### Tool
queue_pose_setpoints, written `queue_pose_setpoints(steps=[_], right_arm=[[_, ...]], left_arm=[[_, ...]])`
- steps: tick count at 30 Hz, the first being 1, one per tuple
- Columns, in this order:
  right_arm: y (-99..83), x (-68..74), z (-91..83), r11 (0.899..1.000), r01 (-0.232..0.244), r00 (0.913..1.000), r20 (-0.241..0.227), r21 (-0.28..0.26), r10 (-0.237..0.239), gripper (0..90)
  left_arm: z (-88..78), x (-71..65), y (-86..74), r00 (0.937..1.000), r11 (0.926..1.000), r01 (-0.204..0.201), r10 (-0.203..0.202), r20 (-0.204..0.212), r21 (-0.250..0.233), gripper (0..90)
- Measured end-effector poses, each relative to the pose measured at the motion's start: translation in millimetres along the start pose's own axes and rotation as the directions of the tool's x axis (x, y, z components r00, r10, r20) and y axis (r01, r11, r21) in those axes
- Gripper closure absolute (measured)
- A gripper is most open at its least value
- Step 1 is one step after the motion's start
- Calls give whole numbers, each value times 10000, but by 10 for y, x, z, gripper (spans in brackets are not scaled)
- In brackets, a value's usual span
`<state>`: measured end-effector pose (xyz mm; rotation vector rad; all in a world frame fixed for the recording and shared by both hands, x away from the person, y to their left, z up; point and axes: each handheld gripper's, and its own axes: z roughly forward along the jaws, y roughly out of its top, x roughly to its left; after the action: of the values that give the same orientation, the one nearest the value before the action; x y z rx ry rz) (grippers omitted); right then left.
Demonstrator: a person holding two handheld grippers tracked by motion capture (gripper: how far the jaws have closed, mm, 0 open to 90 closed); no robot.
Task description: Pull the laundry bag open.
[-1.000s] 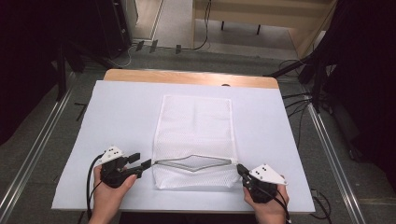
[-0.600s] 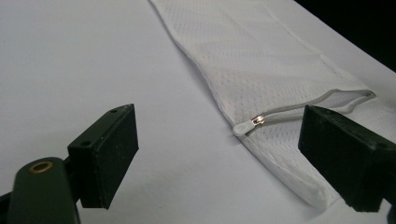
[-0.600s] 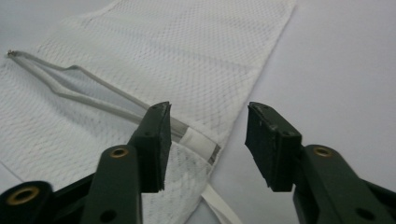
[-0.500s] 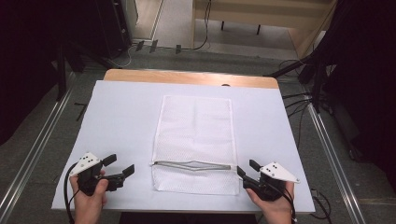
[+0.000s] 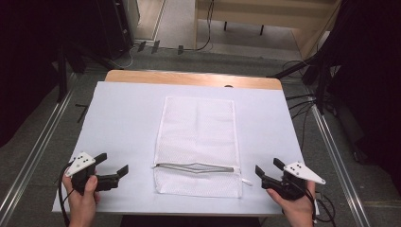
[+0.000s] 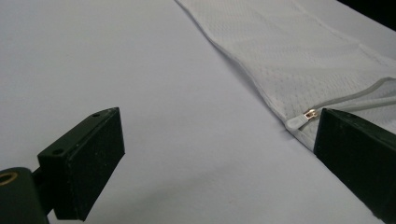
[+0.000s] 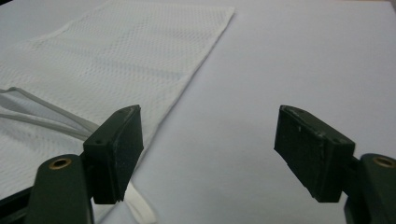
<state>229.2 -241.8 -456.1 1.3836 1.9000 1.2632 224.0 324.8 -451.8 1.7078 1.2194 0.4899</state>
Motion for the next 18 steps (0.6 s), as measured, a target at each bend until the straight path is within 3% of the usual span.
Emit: queue_pose_setpoints(steps=[4,11,18], right_arm=[[-10,-120,-32,9999,-66,9999,143,-100,67,218],[-34,-303,-90,9992,-408,9978,519,-55,411,187],[-68,-465,-131,9975,-704,9903,1200,-76,708,147]], left_arm=[[-43,63,19,10000,9992,-33,32,-35,-393,2],[-47,79,29,9989,9990,-296,283,-387,-327,2],[-65,77,39,9983,9976,-523,511,-273,-460,0]])
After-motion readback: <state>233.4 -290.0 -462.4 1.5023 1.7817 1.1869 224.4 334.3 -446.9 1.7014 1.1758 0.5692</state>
